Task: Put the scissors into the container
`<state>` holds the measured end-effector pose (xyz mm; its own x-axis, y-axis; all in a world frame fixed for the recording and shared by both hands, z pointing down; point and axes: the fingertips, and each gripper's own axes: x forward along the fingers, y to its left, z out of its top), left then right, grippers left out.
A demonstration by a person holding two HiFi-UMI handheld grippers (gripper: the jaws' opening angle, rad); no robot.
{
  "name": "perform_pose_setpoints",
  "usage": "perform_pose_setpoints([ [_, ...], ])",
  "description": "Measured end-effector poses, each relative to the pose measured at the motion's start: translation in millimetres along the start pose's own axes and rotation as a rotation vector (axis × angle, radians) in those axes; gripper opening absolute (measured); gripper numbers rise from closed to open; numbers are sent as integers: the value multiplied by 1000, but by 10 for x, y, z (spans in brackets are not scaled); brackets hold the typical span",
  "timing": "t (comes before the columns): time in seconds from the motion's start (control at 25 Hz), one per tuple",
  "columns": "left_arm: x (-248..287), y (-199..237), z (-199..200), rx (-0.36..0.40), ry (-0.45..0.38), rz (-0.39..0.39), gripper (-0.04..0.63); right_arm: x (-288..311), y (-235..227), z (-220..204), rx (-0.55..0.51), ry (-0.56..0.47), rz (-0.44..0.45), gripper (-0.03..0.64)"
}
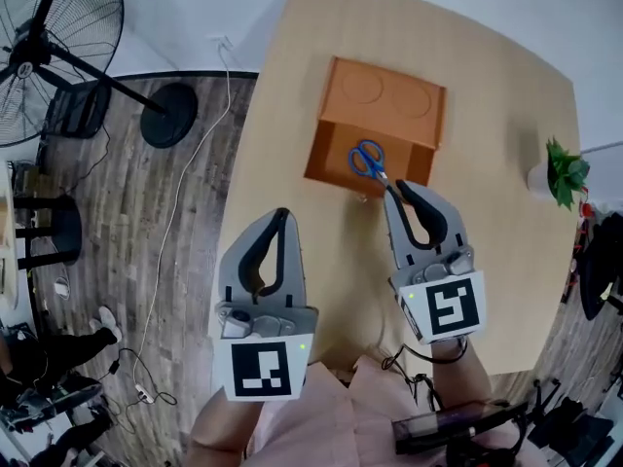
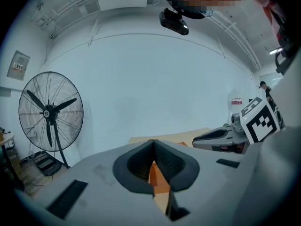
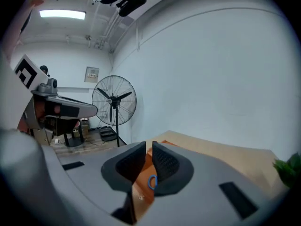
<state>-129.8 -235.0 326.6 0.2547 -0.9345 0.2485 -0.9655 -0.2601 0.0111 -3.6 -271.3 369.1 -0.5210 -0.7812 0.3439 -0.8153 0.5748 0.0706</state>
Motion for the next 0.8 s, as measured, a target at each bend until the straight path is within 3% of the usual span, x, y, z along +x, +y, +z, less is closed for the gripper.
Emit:
perform_pose_setpoints([
  [0.2,-324,-241,447,38,-79,11,5,-528,22,415,-5,-105,-15,6],
  [0.44,-722,-430,896,69,-193,39,6,-1090,134,815,-42,-236,-31,2],
  [0.8,-1125,-743,1255,104,-292,28,5,-1603,151,1113,-85,-320,-82,2],
])
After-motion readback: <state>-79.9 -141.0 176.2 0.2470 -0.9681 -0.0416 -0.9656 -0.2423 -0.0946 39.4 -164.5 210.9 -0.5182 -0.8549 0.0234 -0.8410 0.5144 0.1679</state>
